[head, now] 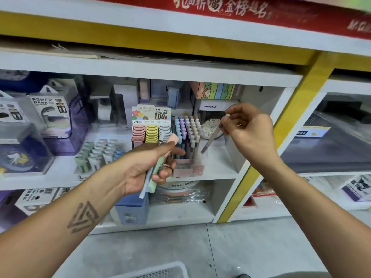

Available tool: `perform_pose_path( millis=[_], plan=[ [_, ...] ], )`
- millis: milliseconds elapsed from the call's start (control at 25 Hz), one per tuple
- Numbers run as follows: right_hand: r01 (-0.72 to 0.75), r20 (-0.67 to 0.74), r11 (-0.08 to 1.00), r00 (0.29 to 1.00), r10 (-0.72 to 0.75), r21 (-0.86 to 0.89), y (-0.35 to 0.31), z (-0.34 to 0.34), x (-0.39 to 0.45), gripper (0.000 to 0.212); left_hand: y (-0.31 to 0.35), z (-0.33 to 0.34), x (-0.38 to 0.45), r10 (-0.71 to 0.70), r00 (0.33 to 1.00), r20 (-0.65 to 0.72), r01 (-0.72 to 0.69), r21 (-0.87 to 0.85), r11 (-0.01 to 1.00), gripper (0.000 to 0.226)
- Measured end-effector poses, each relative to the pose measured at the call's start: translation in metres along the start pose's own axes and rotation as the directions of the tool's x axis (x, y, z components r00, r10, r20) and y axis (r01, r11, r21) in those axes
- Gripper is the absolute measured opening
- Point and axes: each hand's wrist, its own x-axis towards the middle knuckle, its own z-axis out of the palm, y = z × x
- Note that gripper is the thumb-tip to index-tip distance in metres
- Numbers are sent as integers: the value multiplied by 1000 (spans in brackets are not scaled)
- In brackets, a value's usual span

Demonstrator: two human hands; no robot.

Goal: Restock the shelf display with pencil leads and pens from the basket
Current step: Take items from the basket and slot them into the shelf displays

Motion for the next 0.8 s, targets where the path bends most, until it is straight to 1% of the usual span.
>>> perform_pose_path(
  millis=[160,240,320,400,480,600,680,760,800],
  plan=[
    [95,91,974,993,-77,-206,13,6,-4,12,-2,3,3,-5,1000,-26,6,19,1000,40],
    [114,121,964,989,-87,-239,17,11,-6,15,-3,3,4,-9,1000,-28,9,2,1000,34],
    [114,154,960,985,-76,-254,22,16,-7,11,-3,3,5,-5,1000,-16,5,-16,1000,24],
    [118,193,953,979,-65,-279,25,19,-7,8,-3,2,5,0,1000,-7,0,-24,1000,19],
    [108,208,956,977,-51,-274,25,20,-6,9,-3,1,5,3,1000,-3,-3,-20,1000,18],
    [106,237,961,971,-44,-256,23,20,-2,16,-4,0,4,10,1000,2,-10,0,1000,20],
    [127,244,954,968,-60,-270,23,22,-2,14,-4,-1,4,13,1000,-1,-13,14,1000,24],
    [196,271,912,958,-98,-361,26,27,0,9,-4,-1,4,15,1000,-2,-15,21,1000,25],
    [232,312,865,945,-93,-446,27,30,1,15,-4,-1,3,16,1000,-1,-16,23,1000,26]
  ],
)
